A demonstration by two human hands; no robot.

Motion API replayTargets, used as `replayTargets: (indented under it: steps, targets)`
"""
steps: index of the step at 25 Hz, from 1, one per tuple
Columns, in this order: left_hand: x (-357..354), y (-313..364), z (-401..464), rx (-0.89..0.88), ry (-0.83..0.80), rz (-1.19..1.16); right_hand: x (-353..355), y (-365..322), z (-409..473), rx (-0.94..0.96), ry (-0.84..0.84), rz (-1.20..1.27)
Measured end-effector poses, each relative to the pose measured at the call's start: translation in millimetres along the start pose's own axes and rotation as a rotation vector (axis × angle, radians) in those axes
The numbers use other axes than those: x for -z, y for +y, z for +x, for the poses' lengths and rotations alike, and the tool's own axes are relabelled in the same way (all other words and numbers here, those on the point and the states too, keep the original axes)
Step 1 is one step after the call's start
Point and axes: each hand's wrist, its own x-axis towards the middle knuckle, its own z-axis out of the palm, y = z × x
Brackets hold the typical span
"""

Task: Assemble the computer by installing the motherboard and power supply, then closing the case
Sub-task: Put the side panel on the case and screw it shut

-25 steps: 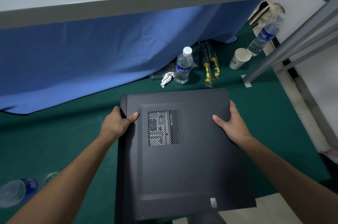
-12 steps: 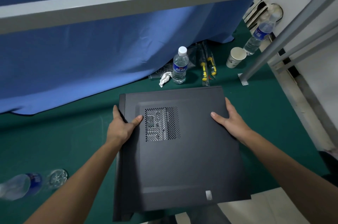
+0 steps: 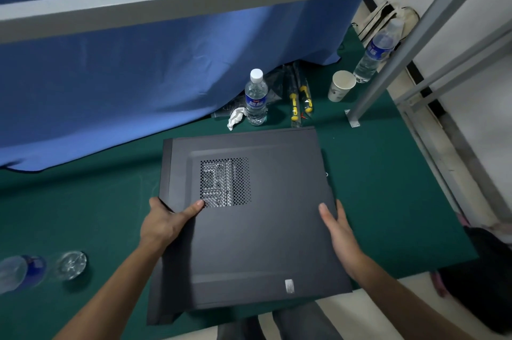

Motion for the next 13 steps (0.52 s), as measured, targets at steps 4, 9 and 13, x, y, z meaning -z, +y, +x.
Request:
replayTargets:
  steps: [4,9,13]
  targets:
    - [0,2,2,0.048,-0.078,-0.061,13,-1,1,0.003,-0.071,-0.029]
    - [5,31,13,0.067,-0.057,-0.077,20,-34,37,0.064,-0.076,-0.051]
    - [0,33,17,0.068,0.017,0.061,11,-36,37,0.038,-0.18,-0.139]
